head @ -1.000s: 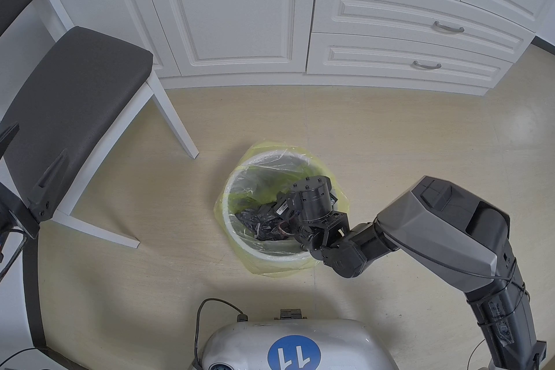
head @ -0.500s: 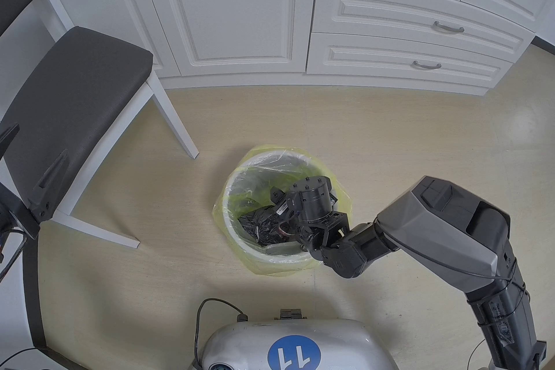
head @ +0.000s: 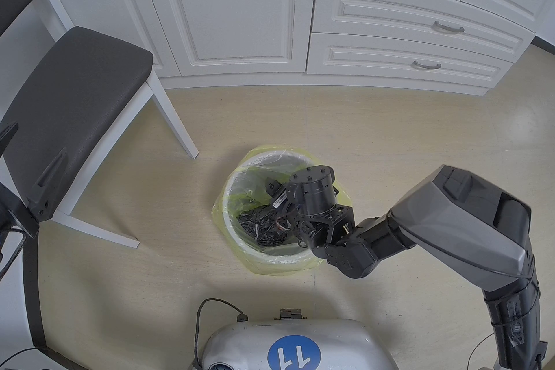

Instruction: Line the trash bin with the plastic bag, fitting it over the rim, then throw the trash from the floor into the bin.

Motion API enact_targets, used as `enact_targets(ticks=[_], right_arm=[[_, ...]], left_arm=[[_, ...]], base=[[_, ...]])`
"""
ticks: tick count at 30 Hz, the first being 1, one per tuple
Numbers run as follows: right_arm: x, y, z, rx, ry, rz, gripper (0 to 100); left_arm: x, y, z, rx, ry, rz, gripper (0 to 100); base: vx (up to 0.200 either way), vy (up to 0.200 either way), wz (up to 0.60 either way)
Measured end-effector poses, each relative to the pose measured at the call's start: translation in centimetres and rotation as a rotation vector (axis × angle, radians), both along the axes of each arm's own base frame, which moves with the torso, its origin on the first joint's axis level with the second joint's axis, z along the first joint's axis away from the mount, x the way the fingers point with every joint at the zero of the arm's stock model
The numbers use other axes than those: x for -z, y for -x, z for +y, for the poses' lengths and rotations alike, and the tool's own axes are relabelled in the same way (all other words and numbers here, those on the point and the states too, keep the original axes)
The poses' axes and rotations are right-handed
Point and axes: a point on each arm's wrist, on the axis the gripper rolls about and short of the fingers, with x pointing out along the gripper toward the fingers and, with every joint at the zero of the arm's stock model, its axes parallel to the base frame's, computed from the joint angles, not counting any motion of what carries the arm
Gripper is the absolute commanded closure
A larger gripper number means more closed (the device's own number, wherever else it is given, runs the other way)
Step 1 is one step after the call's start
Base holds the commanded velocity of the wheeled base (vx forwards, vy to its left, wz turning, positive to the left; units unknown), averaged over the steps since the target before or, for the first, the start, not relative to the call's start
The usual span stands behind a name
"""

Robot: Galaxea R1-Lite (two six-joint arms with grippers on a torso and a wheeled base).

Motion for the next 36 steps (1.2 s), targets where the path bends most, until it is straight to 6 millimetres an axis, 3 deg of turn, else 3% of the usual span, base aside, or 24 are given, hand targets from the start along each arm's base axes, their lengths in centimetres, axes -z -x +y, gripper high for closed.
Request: enact_targets(ticks=[8,18,28,36], right_arm=[[-4.0,1.5,-0.5,-0.017,-0.028,-0.05,0],[-8.8,1.4,-3.2,0.022,-0.054,-0.128,0],[-10.1,1.8,-5.4,0.007,0.024,-0.211,0],[-10.6,3.2,-7.2,-0.037,0.06,-0.358,0]], left_arm=[[0.0,0.0,0.0,0.003,0.0,-0.001,0],[0.0,0.0,0.0,0.004,-0.001,-0.001,0],[-0.1,0.0,-0.1,0.004,-0.001,0.003,0],[-0.1,-0.5,-0.1,0.0,0.003,0.014,0]], base=[[0.0,0.0,0.0],[0.0,0.0,0.0],[0.0,0.0,0.0],[0.0,0.0,0.0]])
